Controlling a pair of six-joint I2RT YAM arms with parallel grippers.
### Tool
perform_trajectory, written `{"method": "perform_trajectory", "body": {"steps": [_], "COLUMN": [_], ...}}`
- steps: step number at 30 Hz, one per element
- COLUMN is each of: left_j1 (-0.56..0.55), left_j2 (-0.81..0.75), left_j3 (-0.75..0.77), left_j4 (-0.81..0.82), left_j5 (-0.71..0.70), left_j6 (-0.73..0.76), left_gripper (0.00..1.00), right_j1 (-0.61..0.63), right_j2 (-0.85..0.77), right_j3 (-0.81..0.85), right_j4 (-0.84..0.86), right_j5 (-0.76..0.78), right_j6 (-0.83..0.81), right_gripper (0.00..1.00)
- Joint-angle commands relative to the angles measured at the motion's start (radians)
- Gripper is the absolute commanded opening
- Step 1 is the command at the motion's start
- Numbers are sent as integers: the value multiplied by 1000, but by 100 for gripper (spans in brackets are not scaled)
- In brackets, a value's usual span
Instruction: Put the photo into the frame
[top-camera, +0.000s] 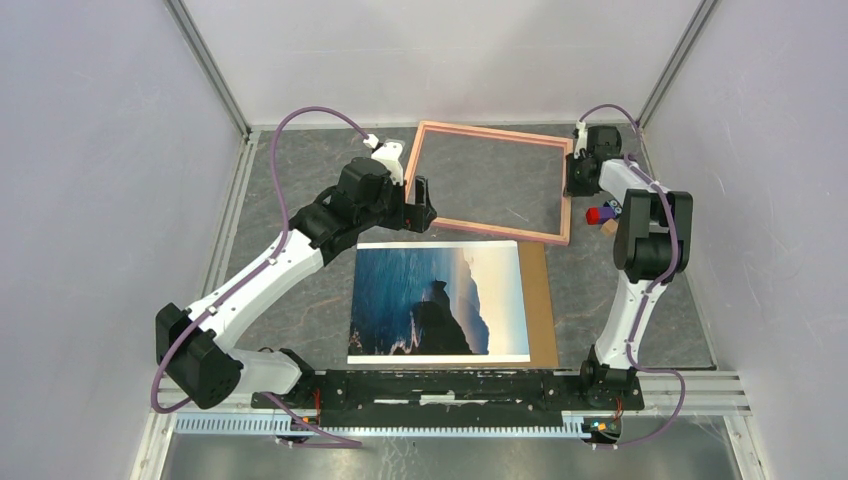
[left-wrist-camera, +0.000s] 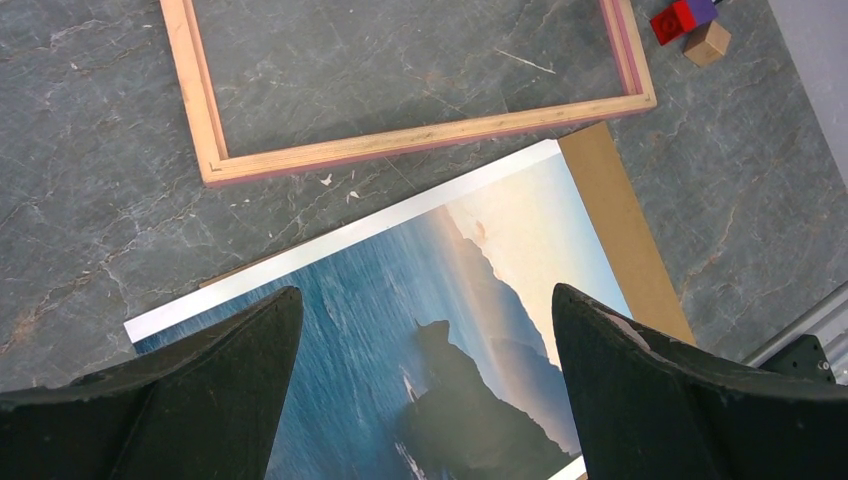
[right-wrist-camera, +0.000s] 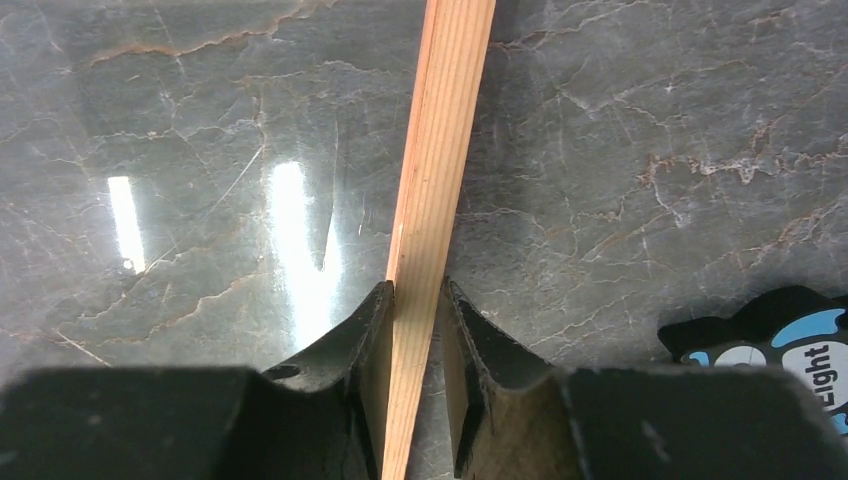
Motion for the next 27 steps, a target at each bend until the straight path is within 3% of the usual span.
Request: {"method": "perform_trajectory", "body": {"steps": [1,6,8,13,18,23,27], "left_j1": [-6,-7,-7,-7,-7,-7,-4], "left_j2": [-7,-20,-28,-39,-42,-176,-271], "left_j3": [6,14,14,11,9,-189,-308], "left_j4": [26,22,22,25,-14,-20,-144], "left_j5": [17,71,85,73,55,30,-76], "left_j6": [20,-2,-9,-15,-86,-208,-244], "left_gripper": [100,100,100,100,100,100,100], "right_j1": [0,60,105,238,430,607,668], "right_j2": [1,-92,-193,-453,-697,-889,-985], "right_j3": [44,109,52,-228,-586,-850,-997], "right_j4": [-39,-143,-143,-89,66,256,340], "right_j5": [74,214,236,140,5,-139,-77], "right_j6": [-32,-89,-91,-42,116,281,381], "right_gripper": [29,61,68,75,78,77,78]}}
